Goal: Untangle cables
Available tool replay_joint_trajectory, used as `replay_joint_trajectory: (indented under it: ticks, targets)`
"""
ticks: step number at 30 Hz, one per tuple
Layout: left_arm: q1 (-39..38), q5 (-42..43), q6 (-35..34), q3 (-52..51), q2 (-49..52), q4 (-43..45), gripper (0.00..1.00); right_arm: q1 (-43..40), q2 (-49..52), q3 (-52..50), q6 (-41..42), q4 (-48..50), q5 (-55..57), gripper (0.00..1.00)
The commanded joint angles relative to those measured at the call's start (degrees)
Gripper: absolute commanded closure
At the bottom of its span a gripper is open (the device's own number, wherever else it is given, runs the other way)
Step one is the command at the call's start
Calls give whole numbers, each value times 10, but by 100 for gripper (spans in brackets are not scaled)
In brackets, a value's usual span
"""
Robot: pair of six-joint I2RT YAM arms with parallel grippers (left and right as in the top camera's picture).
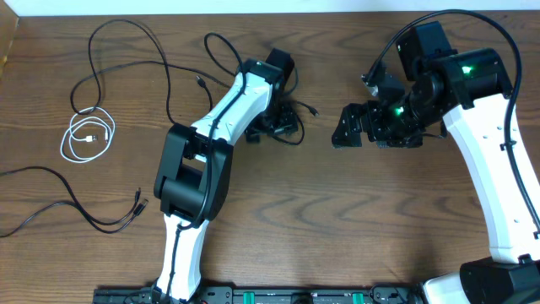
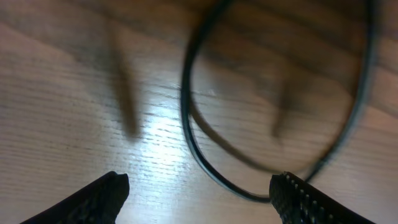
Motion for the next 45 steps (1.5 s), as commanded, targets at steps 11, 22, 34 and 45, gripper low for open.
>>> replay_joint_trajectory:
  ticks: [11,22,34,45]
  targets:
    - [1,-15,-35,-31,11,47,70,2,-1,1,-7,-5,5,1]
    - [80,-11,77,80,-2,43,92,2,-1,1,-7,-5,5,1]
    - [270,-55,154,434,-13,-46,17,2,-1,1,-6,12,5,1]
    - [346,-56,168,313,28,-130,4,2,-1,1,5,30,5,1]
